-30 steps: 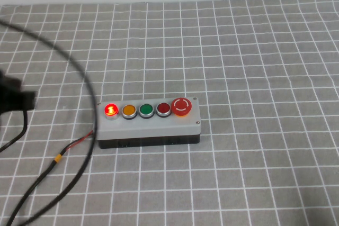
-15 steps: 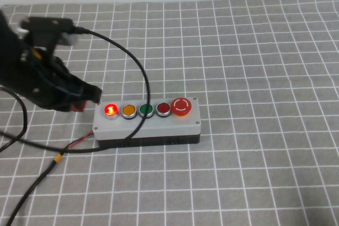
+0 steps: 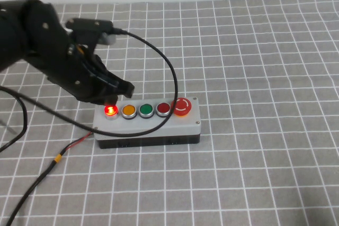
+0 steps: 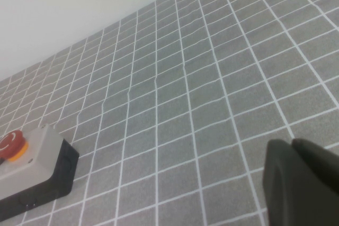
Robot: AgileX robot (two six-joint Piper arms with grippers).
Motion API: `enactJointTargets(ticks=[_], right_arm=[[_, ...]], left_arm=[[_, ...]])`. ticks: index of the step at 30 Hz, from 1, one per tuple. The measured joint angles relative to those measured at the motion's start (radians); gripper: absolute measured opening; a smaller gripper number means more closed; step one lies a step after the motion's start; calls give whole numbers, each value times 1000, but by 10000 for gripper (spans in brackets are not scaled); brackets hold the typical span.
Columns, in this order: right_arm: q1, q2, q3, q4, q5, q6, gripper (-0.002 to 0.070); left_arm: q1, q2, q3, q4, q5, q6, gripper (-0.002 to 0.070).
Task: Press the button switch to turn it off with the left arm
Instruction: Press the button to turn off
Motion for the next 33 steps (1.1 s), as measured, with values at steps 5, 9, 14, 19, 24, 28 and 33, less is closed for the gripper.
enactJointTargets(ticks=[5, 9, 14, 19, 24, 28, 33], right_arm=[[0, 0, 0, 0, 0, 0, -17], [0, 0, 0, 0, 0, 0, -17], [0, 0, 0, 0, 0, 0, -17], [0, 0, 0, 0, 0, 0, -17], [0, 0, 0, 0, 0, 0, -17], [0, 0, 0, 0, 0, 0, -17], [0, 0, 0, 0, 0, 0, -17]], left_arm=[[-2, 61, -15, 4, 9, 0, -3], [-2, 72, -18, 8, 7, -6, -3], [-2, 72, -18, 16, 4, -8, -3], [-2, 72, -18, 37, 2, -8, -3], [-2, 72, -18, 76, -6, -23, -3], [-2, 72, -18, 86, -8, -32, -3], [-2, 72, -18, 87, -8, -36, -3]])
